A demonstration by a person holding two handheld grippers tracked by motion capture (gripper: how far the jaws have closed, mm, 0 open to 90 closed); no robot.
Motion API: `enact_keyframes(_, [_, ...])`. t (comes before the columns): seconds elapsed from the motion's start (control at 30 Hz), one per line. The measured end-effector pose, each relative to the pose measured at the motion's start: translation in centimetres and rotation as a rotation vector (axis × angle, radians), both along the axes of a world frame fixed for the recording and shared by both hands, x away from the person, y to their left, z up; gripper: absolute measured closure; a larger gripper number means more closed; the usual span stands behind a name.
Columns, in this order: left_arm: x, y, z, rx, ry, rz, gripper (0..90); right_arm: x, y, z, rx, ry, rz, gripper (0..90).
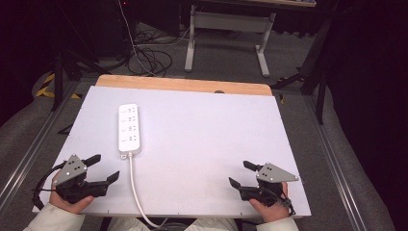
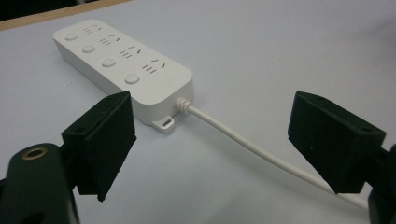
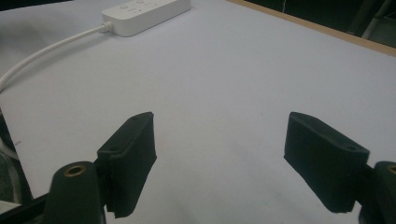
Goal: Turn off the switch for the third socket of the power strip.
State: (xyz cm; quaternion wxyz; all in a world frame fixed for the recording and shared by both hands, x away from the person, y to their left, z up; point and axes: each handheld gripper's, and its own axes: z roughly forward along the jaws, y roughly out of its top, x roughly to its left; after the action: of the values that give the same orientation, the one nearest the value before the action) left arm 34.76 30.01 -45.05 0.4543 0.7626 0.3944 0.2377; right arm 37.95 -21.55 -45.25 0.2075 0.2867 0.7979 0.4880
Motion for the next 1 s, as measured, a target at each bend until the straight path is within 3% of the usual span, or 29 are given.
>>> enact_keyframes(0.23, [0.0, 0.0, 0.1, -0.016, 0.002, 0.007, 15.4, 0.0, 0.1, 0.0, -0.005, -0.001, 0.003, 24.8])
enact_keyframes(0.5, [-0.1, -0.1, 0.1, 0.018, -0.014, 0.016, 15.5, -0.1, 0.2, 0.0, -0.012, -0.011, 0.007, 25.3])
enact_keyframes(0.77, [-0.1, -0.1, 0.3, 0.014, -0.012, 0.018, 15.5, -0.1, 0.1, 0.0, -0.008, -0.007, 0.005, 25.9])
enact_keyframes(1.0, [0.0, -0.3, 1.3, 0.037, -0.008, 0.023, 17.1, 0.0, 0.2, 0.0, -0.008, -0.003, 0.005, 26.3])
